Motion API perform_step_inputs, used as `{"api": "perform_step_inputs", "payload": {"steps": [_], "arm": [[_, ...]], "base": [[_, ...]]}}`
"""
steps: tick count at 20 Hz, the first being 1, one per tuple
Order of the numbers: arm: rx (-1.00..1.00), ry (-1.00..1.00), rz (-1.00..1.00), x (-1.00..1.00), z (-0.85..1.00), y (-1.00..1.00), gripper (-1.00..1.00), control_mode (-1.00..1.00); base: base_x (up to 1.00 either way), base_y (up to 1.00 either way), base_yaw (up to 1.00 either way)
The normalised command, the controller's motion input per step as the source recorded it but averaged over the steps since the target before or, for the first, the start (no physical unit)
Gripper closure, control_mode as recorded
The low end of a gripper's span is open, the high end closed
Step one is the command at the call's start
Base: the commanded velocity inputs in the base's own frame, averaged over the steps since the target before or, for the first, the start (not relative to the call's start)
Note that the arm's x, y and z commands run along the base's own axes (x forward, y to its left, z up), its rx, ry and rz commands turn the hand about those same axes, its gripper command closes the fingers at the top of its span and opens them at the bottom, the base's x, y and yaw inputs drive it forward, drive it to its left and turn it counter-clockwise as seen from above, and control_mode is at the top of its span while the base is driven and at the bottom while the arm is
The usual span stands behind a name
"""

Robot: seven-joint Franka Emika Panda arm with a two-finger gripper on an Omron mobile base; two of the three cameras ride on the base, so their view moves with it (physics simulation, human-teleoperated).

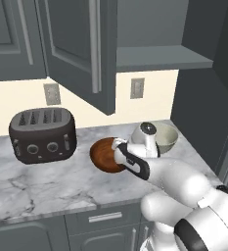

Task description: Open the cabinet. Pick the bowls from the counter and place them in the cabinet. Then close the cabinet.

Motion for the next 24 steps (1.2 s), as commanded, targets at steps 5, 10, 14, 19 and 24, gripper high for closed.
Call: {"api": "perform_step_inputs", "payload": {"steps": [5,10,14,19,24], "arm": [[-0.01,0.0,0.0,-0.03,-0.09,0.0,-1.0,-1.0],[0.0,0.0,0.0,-0.02,0.0,0.0,-1.0,-1.0],[0.03,-0.03,0.0,-0.24,0.12,-0.01,-1.0,-1.0],[0.0,0.0,0.0,-0.02,0.0,0.0,-1.0,-1.0],[0.0,-0.01,0.0,-0.29,-0.18,-0.26,-1.0,-1.0]], "base": [[0.0,0.0,0.0],[0.0,0.0,0.0],[0.0,0.0,0.0],[0.0,0.0,0.0],[0.0,0.0,0.0]]}}
